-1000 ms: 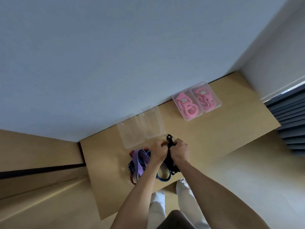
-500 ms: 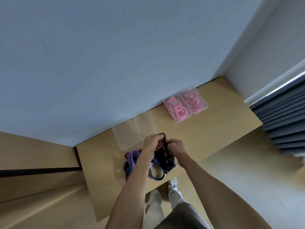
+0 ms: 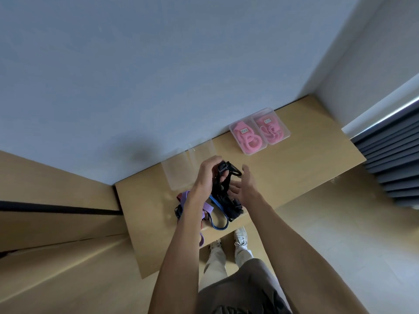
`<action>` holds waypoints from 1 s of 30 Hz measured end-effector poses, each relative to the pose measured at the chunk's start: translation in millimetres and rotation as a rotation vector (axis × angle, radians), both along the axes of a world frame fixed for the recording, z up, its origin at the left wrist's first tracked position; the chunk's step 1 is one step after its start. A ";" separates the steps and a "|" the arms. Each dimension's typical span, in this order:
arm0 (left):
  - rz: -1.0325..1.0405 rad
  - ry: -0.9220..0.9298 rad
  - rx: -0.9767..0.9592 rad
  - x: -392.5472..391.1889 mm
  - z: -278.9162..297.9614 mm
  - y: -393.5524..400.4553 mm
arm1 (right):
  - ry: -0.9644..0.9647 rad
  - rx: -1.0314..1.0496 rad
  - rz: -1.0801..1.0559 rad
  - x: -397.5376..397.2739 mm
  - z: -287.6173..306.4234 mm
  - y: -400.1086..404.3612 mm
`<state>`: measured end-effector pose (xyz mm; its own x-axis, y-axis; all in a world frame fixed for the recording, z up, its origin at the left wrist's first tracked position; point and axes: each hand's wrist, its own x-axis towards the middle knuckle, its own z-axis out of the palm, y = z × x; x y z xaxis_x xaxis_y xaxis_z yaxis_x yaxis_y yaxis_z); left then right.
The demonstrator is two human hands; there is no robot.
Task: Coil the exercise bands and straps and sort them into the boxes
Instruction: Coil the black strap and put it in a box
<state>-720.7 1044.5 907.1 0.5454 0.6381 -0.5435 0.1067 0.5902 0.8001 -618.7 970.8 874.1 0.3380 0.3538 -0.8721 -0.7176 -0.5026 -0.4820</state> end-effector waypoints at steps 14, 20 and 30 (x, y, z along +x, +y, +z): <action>0.091 0.126 0.193 -26.4 10.8 -0.9 | -0.007 0.470 0.143 13.8 62.3 33.7; 0.123 0.132 0.061 -20.2 6.2 -6.3 | -0.475 0.226 0.333 7.0 77.7 45.1; 0.437 0.319 -0.628 -25.0 -37.4 -11.9 | -0.453 0.340 0.588 -3.6 131.7 78.2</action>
<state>-745.8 1032.6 869.8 0.0780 0.2826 -0.9561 -0.0700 0.9582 0.2775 -622.3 1049.0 1005.8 0.3085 0.8041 -0.5082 -0.0805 -0.5103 -0.8562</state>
